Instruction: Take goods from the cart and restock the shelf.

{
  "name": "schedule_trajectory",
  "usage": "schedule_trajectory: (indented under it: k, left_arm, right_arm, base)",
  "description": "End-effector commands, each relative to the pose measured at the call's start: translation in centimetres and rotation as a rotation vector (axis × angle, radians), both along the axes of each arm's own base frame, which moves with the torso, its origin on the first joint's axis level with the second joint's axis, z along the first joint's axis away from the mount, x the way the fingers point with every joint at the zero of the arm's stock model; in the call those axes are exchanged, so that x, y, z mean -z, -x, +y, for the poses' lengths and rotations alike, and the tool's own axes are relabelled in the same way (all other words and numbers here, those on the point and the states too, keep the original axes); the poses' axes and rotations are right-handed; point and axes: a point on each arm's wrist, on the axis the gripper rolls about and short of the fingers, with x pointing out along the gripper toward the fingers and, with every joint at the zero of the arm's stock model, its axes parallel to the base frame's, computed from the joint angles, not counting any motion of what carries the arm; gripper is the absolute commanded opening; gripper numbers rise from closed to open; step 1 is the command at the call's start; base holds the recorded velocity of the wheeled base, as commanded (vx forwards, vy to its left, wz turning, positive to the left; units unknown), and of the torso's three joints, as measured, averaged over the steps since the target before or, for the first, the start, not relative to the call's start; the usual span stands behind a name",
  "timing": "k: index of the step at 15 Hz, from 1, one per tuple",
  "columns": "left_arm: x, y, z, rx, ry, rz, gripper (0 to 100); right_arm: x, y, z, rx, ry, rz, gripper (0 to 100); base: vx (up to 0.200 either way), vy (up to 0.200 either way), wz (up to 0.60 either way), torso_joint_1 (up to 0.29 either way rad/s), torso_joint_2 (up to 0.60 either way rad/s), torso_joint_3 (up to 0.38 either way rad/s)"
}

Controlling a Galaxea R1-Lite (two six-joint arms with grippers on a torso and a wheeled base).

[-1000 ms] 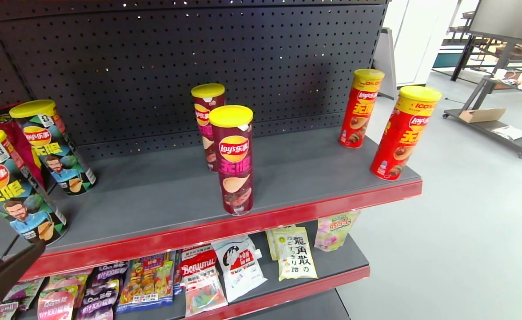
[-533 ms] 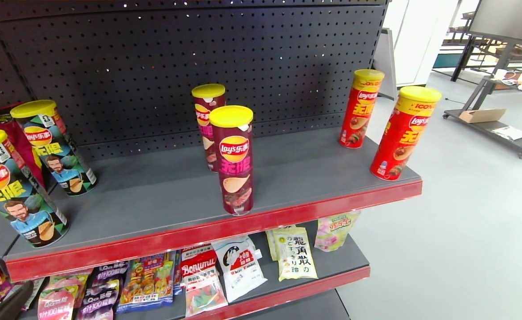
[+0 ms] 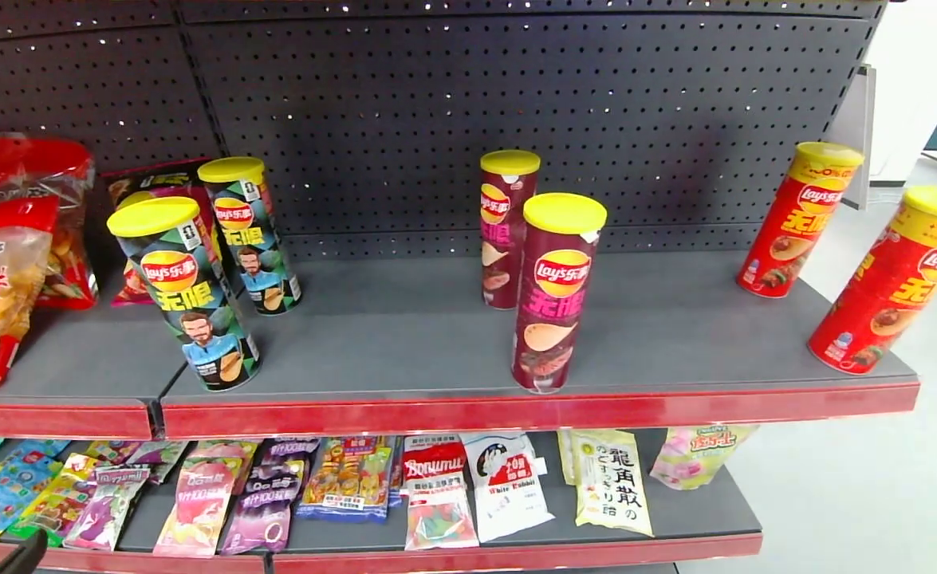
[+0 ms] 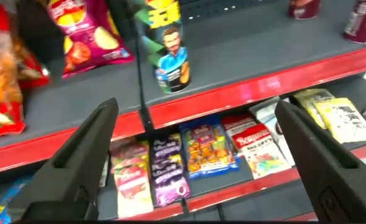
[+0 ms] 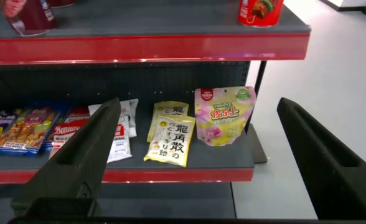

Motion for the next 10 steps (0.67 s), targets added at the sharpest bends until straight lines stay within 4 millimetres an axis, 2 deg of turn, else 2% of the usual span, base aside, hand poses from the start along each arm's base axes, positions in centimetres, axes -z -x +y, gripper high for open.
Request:
schedule_trajectory:
  k: [1,4,5,6,8,10]
  left_arm:
    - [1.1,0.8,-0.1,0.018,0.011,-0.018,100]
    - [3.8,2.7,-0.4,0.265,0.019,-0.046,100]
    - [4.4,3.1,-0.3,0.274,0.020,-0.036,100]
    - [5.8,3.7,-0.1,0.169,0.020,0.019,100]
    - [8.0,4.0,0.4,-0.159,0.015,0.046,100]
    - [8.3,3.8,0.3,-0.117,0.117,-0.006,100]
  right_arm:
    - [0.0,0.0,0.0,-0.001,0.002,0.000,100]
    - [0.0,0.0,0.0,-0.001,0.000,-0.001,100]
    - [0.0,0.0,0.0,-0.001,0.000,-0.001,100]
    - [0.0,0.0,0.0,-0.001,-0.002,-0.001,100]
    - [0.0,0.0,0.0,-0.001,0.000,-0.001,100]
    - [0.0,0.0,0.0,-0.001,-0.002,-0.001,100]
  base:
    - [0.000,0.000,0.00,0.000,0.00,0.000]
    - [0.000,0.000,0.00,0.000,0.00,0.000]
    - [0.000,0.000,0.00,0.000,0.00,0.000]
    - [0.000,0.000,0.00,0.000,0.00,0.000]
    - [0.000,0.000,0.00,0.000,0.00,0.000]
    - [0.000,0.000,0.00,0.000,0.00,0.000]
